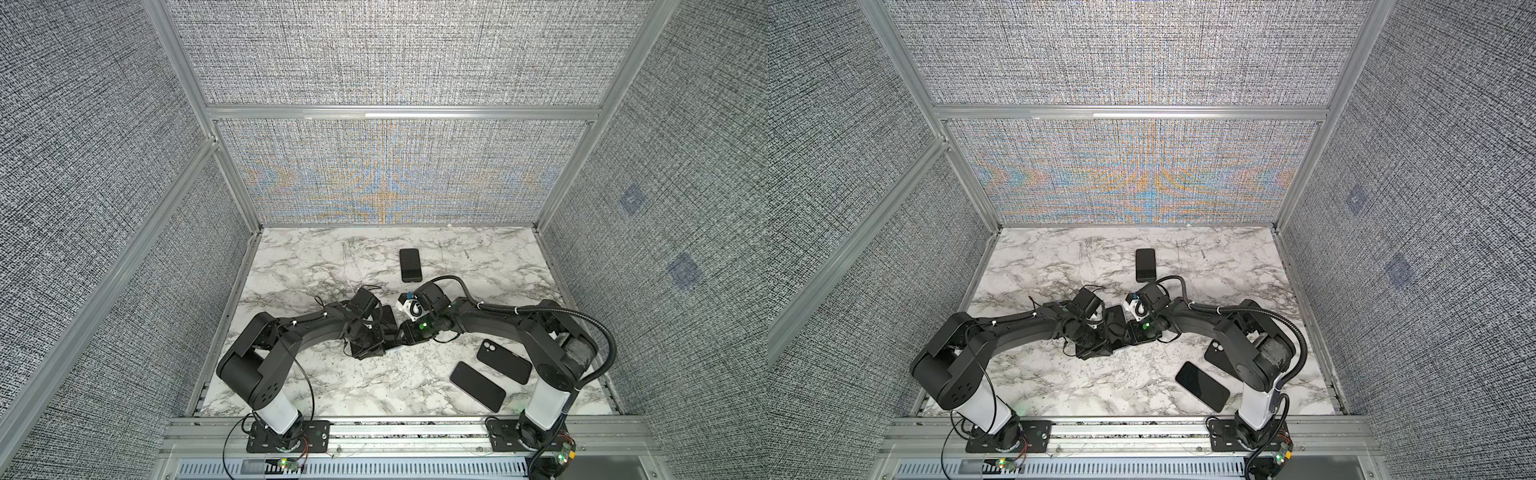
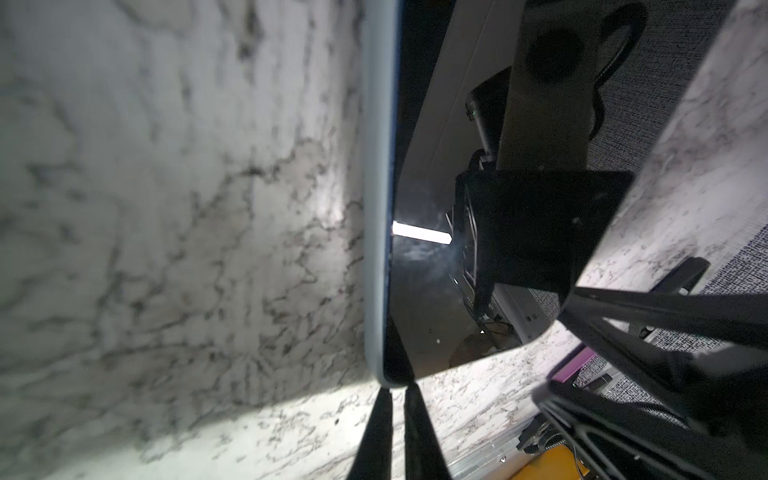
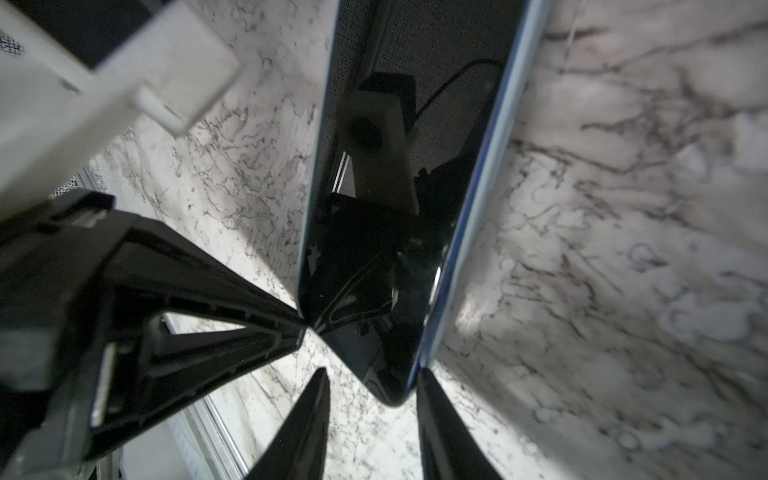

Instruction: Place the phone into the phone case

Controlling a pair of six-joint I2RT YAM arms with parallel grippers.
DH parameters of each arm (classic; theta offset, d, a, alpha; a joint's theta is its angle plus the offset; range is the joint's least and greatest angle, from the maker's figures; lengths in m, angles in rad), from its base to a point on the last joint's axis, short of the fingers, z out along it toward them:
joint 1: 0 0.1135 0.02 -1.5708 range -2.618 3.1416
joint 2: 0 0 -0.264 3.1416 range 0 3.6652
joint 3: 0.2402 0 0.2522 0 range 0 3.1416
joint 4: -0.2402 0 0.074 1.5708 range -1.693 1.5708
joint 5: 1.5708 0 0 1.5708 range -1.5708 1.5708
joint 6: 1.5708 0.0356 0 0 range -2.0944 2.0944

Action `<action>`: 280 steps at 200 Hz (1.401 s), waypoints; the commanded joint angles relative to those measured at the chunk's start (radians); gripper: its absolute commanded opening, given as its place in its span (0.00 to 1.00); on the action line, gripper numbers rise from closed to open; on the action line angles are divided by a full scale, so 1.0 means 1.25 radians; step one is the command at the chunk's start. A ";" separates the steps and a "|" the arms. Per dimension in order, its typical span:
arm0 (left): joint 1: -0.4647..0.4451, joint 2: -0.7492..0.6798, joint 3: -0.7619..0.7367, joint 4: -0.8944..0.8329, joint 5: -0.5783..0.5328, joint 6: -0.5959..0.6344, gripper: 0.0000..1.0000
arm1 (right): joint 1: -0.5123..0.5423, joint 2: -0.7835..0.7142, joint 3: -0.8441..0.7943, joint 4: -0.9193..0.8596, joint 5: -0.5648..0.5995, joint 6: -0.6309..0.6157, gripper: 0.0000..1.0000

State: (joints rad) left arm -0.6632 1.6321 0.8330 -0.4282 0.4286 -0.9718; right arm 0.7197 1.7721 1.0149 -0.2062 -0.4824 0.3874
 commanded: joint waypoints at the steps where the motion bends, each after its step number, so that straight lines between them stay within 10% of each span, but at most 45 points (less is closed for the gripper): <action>1: 0.003 -0.026 0.007 -0.050 -0.069 0.003 0.14 | 0.001 -0.020 0.009 -0.044 0.048 -0.018 0.38; 65: -0.005 -0.074 -0.089 0.170 -0.050 -0.115 0.31 | 0.055 -0.060 0.003 -0.073 0.180 0.066 0.29; 280: 0.011 -0.027 -0.089 0.188 -0.037 -0.069 0.27 | 0.081 -0.001 0.037 -0.101 0.222 0.077 0.21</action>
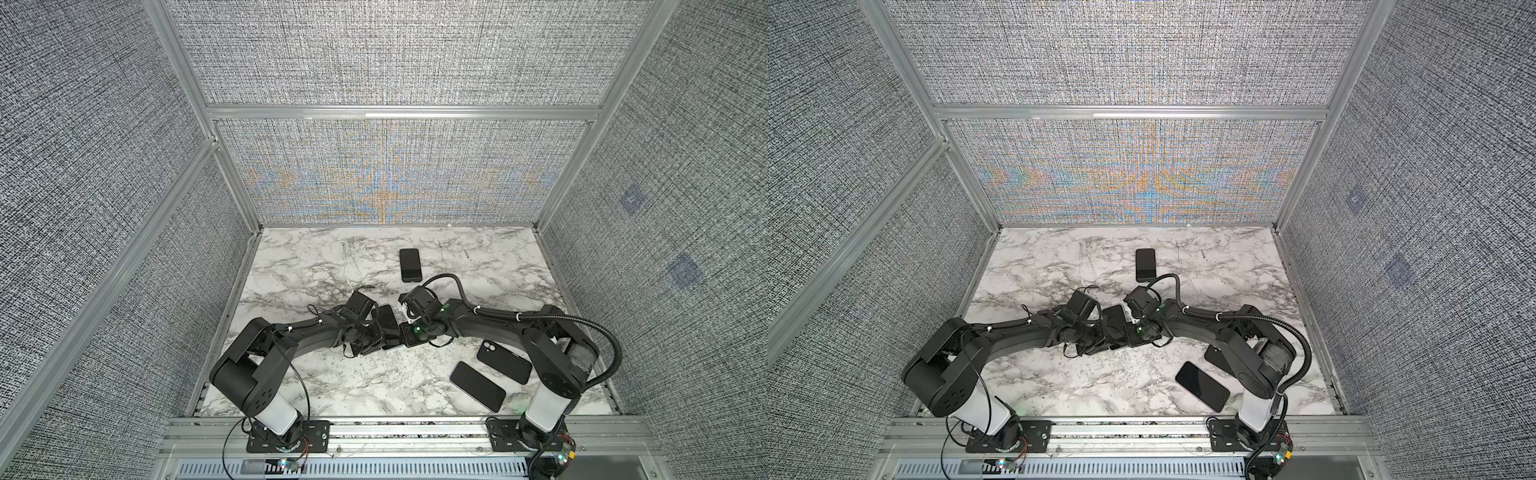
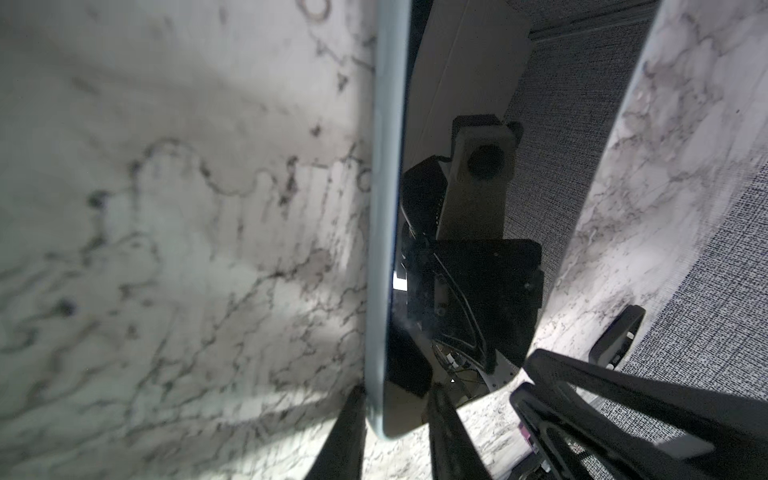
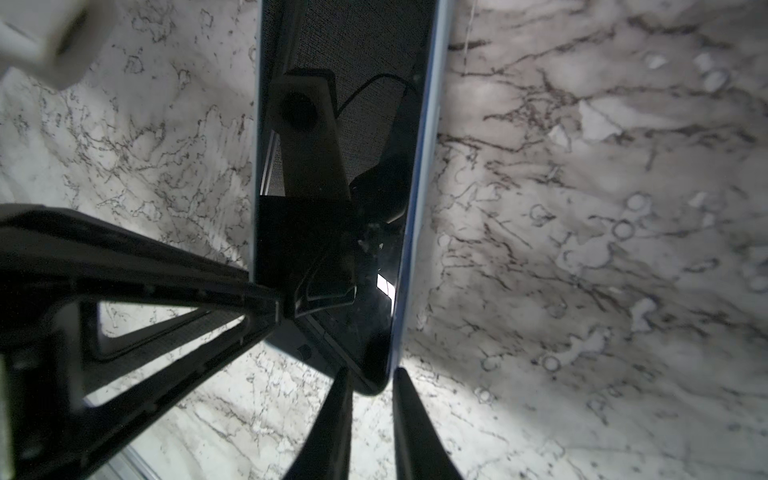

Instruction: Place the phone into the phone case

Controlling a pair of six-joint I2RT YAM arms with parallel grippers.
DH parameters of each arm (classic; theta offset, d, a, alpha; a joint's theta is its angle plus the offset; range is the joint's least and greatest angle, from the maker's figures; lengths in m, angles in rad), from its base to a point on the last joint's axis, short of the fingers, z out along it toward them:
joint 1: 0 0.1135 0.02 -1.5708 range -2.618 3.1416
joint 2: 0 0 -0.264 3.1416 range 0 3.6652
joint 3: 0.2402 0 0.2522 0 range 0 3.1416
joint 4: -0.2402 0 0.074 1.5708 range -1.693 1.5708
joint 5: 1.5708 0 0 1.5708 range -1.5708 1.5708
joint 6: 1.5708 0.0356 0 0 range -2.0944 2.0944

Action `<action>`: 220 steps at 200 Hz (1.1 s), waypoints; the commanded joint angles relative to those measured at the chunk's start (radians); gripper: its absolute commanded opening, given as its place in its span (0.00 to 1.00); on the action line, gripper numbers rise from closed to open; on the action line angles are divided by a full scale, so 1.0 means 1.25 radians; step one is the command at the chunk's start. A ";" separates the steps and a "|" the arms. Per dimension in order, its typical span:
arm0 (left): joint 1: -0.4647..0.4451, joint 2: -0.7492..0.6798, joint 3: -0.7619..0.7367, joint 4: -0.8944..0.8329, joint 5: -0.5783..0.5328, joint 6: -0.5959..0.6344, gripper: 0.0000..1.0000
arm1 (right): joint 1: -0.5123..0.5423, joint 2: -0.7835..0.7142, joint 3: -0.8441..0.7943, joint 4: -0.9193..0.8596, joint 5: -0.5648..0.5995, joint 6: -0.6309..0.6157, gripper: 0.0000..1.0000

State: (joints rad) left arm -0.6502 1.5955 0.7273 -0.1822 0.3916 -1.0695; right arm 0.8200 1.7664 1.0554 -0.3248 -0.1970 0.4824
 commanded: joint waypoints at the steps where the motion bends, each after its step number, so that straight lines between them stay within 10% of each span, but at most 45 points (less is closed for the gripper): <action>1: 0.001 0.002 -0.006 -0.008 -0.008 0.010 0.27 | 0.001 0.005 0.005 -0.006 -0.007 0.002 0.21; 220: 0.002 0.005 -0.007 -0.006 -0.006 0.013 0.25 | 0.004 0.032 -0.014 0.037 -0.062 0.018 0.13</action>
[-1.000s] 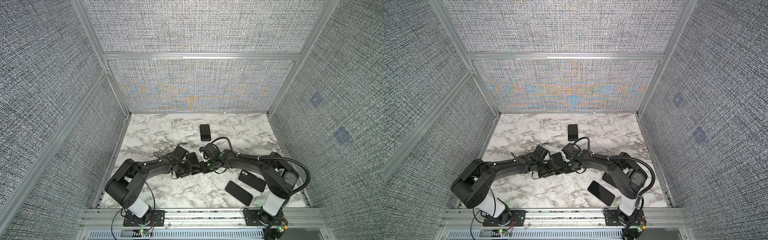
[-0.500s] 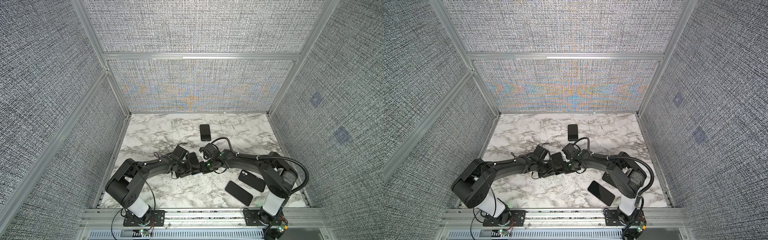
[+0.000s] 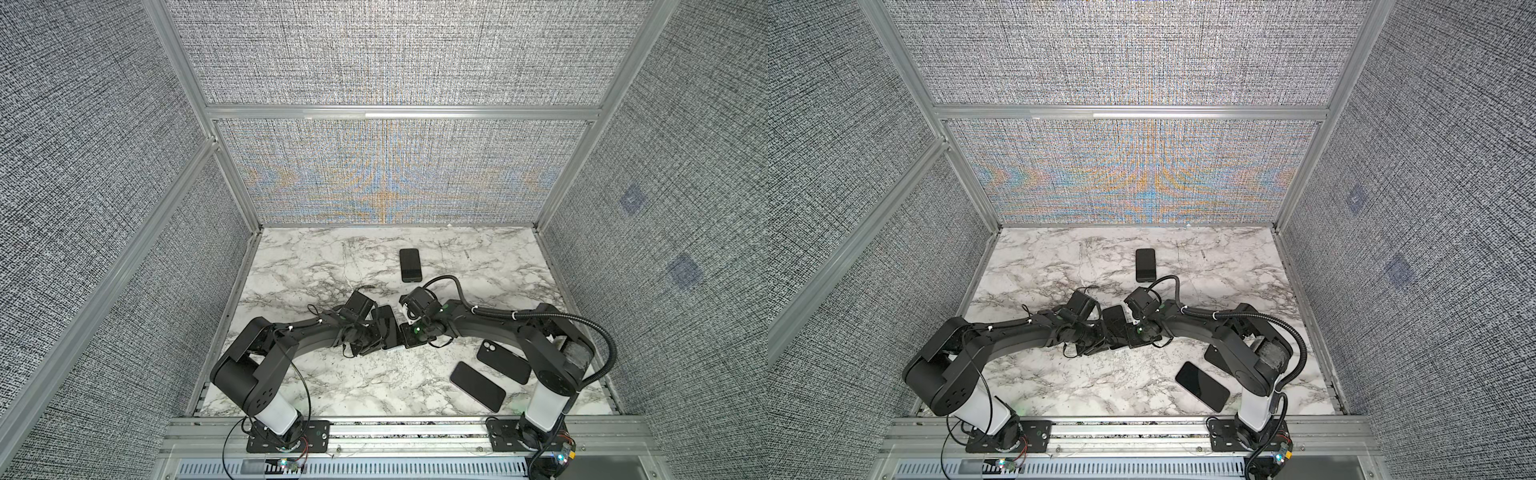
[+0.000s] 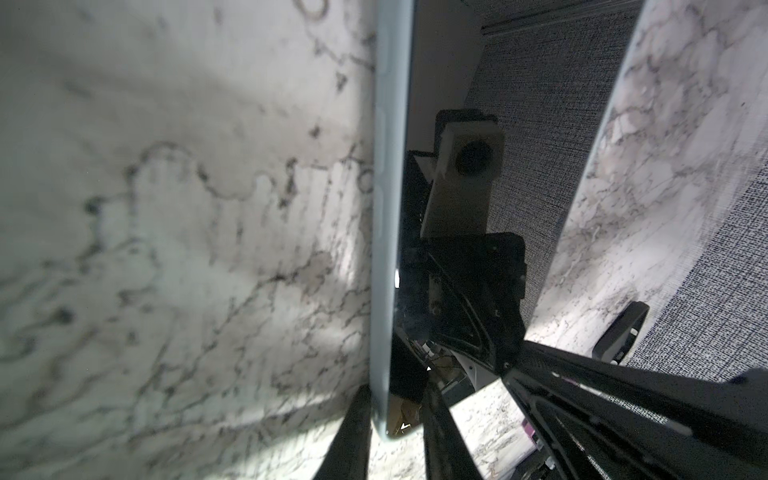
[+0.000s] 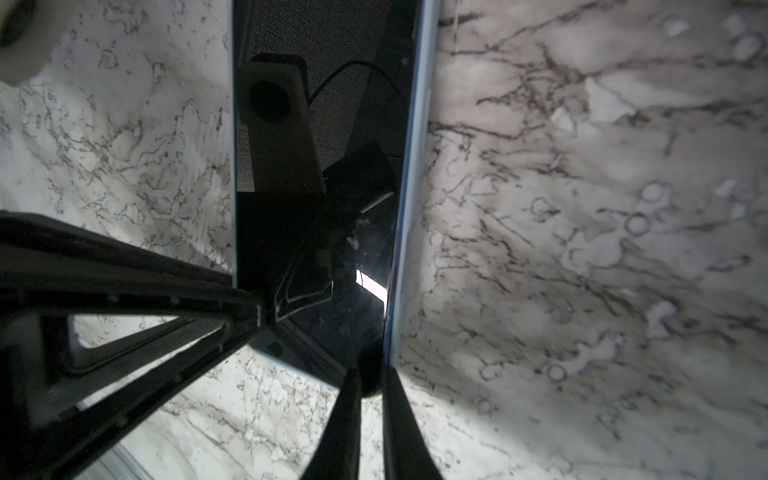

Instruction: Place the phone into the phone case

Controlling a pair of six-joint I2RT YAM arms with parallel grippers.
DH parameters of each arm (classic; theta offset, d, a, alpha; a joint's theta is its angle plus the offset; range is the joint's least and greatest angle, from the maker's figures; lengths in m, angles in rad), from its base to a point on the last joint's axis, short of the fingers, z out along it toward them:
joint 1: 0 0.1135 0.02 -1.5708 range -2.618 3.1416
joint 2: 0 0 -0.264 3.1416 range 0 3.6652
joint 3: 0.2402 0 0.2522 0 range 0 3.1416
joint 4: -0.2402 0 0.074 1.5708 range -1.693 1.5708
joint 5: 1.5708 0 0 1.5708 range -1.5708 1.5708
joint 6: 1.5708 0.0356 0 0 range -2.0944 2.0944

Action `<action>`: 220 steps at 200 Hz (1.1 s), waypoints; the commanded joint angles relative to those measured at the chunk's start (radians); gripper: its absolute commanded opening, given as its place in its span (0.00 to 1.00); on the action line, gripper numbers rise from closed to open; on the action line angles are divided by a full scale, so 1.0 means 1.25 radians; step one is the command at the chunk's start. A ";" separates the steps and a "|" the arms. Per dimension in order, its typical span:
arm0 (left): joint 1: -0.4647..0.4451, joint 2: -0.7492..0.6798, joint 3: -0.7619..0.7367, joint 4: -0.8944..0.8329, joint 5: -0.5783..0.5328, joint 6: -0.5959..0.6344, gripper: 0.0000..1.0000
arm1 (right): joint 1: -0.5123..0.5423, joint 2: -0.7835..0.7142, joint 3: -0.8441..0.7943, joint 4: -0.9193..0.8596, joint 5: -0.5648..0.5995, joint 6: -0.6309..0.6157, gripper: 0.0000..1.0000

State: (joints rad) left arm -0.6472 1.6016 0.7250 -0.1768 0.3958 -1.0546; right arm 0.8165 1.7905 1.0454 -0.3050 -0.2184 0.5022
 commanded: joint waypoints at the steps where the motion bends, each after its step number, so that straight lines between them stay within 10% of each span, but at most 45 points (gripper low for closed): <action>1: -0.001 0.000 -0.005 -0.011 -0.010 0.001 0.25 | 0.007 0.012 -0.006 0.020 -0.045 0.003 0.13; 72: 0.007 -0.070 0.011 -0.099 -0.059 0.040 0.37 | 0.019 -0.056 0.028 -0.076 0.098 -0.045 0.16; 220: 0.018 -0.089 0.001 -0.111 -0.063 0.056 0.46 | 0.019 0.024 0.062 -0.087 0.093 -0.062 0.22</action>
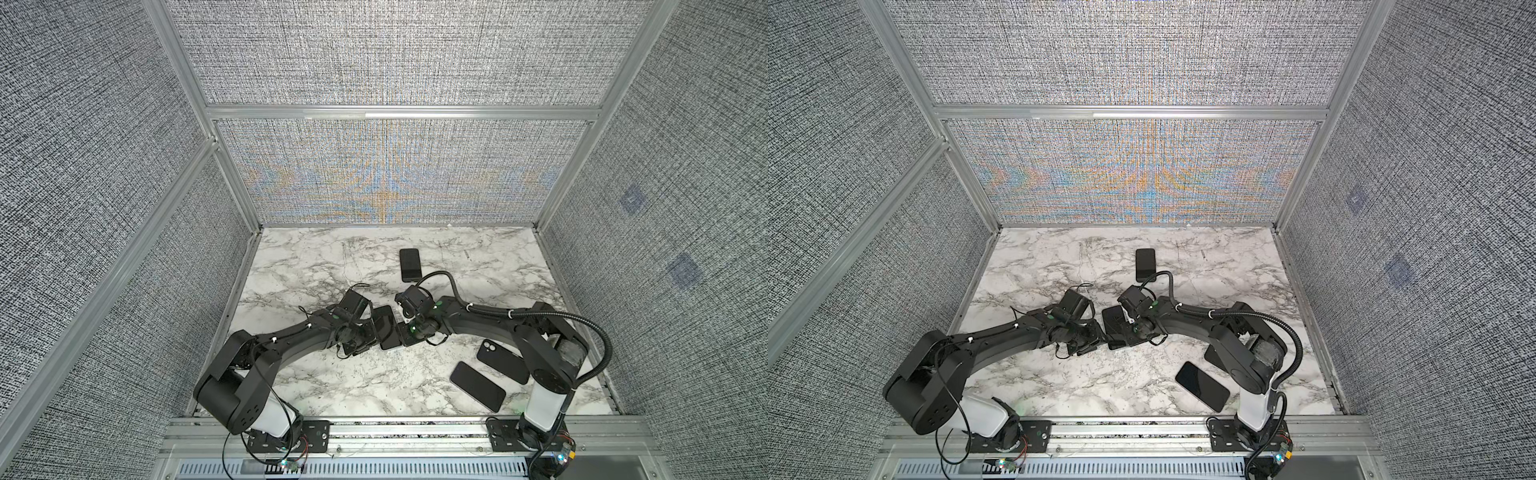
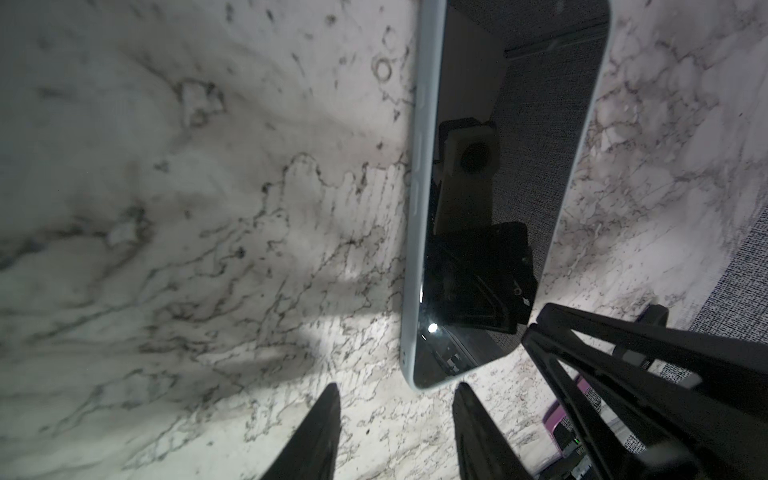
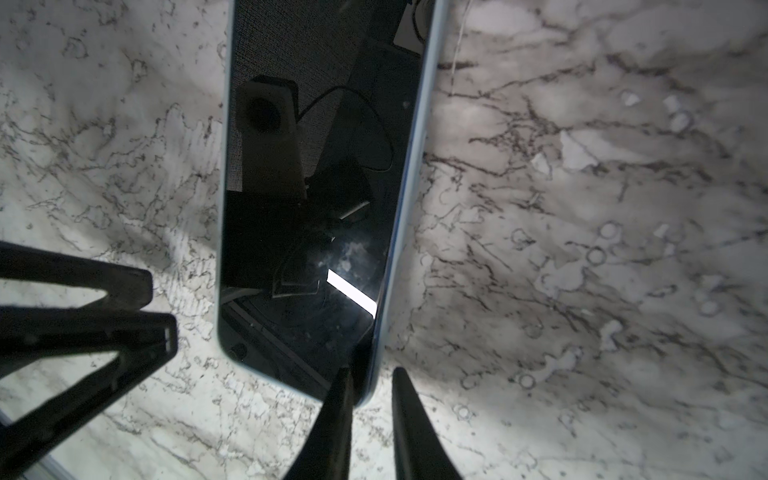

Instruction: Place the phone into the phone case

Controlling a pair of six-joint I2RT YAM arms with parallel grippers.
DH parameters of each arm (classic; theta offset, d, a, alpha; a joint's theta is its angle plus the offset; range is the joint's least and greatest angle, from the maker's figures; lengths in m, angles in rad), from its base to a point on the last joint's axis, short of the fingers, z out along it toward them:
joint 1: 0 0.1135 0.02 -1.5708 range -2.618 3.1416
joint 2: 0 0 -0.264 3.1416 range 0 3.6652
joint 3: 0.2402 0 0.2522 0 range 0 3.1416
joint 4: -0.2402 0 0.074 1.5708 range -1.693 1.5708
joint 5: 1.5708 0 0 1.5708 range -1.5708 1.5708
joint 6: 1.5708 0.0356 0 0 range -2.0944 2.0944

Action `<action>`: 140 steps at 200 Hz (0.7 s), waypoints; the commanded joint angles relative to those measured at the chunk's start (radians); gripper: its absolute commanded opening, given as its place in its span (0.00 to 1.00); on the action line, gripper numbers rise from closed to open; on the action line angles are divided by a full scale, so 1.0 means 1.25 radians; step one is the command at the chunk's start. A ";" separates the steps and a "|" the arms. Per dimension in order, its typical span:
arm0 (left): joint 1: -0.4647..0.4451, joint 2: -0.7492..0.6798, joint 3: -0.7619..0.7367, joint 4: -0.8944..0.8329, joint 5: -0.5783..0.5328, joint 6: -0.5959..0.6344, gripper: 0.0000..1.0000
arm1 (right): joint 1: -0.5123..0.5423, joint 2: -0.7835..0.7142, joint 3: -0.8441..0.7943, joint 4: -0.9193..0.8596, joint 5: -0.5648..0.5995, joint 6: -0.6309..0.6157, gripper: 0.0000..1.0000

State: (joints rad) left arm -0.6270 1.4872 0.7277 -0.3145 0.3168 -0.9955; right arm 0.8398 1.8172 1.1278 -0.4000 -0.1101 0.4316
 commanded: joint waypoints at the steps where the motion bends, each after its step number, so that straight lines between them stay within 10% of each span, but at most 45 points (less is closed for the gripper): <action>1: 0.002 0.003 -0.001 -0.001 0.001 0.008 0.46 | 0.001 0.003 -0.004 -0.011 0.007 -0.005 0.22; 140: 0.013 0.001 -0.005 -0.004 -0.003 0.012 0.44 | 0.008 -0.020 -0.021 -0.020 0.032 -0.007 0.22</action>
State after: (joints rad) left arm -0.6189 1.4994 0.7250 -0.3099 0.3161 -0.9955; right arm 0.8486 1.8126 1.0904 -0.3553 -0.1047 0.4320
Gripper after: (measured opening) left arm 0.440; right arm 0.219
